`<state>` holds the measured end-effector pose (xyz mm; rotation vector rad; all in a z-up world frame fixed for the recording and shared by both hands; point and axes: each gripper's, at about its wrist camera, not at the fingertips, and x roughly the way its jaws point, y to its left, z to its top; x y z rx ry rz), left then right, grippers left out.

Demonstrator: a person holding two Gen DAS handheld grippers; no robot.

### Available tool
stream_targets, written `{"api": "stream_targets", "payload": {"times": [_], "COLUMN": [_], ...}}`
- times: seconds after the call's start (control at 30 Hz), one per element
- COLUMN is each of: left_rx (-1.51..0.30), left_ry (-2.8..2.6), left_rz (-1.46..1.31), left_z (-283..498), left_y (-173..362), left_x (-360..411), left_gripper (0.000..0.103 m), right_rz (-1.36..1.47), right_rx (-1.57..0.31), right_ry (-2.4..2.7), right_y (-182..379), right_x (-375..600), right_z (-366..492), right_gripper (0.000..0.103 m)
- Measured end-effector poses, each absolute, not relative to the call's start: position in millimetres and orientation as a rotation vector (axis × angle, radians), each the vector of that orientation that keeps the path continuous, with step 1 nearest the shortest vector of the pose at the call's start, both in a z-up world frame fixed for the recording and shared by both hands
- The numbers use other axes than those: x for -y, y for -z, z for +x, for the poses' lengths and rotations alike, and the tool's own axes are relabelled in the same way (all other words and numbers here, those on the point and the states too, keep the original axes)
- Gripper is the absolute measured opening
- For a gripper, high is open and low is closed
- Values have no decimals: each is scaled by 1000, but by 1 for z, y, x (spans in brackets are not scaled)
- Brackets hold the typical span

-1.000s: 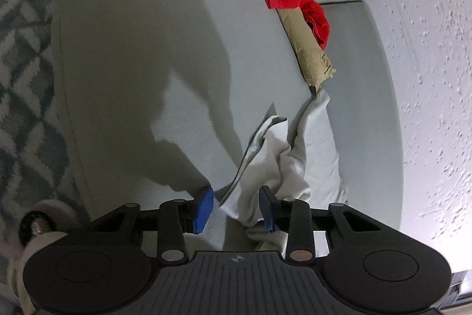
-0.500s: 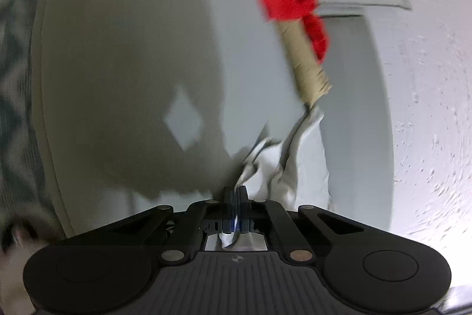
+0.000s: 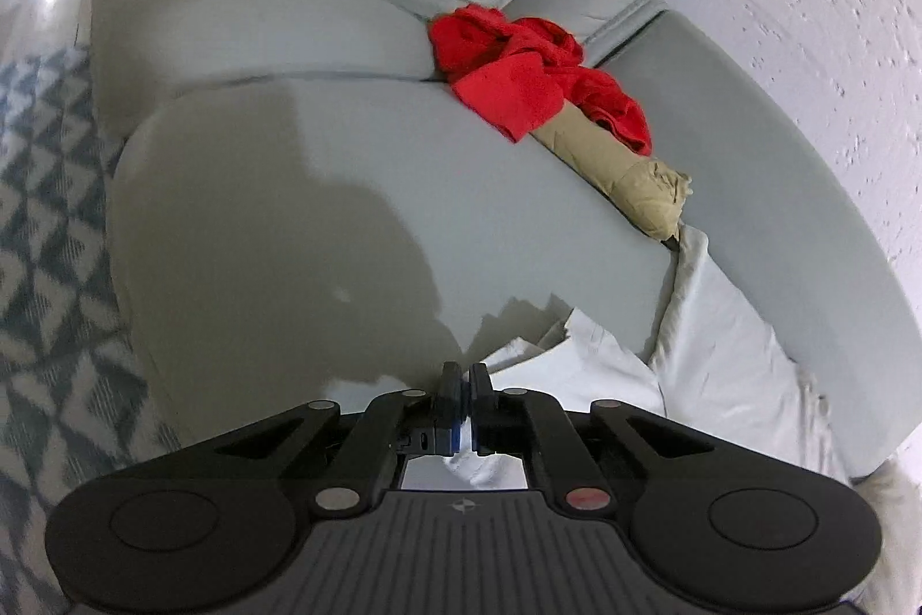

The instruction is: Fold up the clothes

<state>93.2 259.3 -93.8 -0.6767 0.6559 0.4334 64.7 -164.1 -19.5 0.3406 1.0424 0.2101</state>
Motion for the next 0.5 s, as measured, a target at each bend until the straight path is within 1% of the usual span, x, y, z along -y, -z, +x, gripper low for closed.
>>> {"api": "stream_targets", "payload": {"times": [0.03,0.07,0.1,0.13,0.2,0.27,0.33,0.43,0.5], "left_rx": [-679,-698,-716,-713,-690,-678,-677,-666,-631], "left_ry": [-423,-414,-405,-401,-412,-393,-366,-384,-388], "left_rz": [-662,-676,-694,-724,-819,-968,-1058,-1062,-1068], "left_z": [96,95,93,85,67,56,55,63,70], "left_y": [89,87,84,82,82,92,103,107,104], "left_x": [-259,-260,-261,-262,-264,-268,-267,-262,-261], "left_gripper": [5,19,27,43,44,39,38,38,35], "right_rz": [351,363,377,394,429,453,468,472,462], "right_rx": [-1030,-1023,-1017,-1014,-1006,-1008,-1027,-1047,-1050], "right_ry": [-197,-188,-179,-172,-161,-151,-145,-148,-161], "right_y": [18,17,16,17,19,25,32,38,38], "right_x": [169,174,180,186,197,205,208,209,207], "right_z": [63,62,61,60,57,55,54,53,52], "right_gripper": [68,68,68,68,68,68,68,68,68]}}
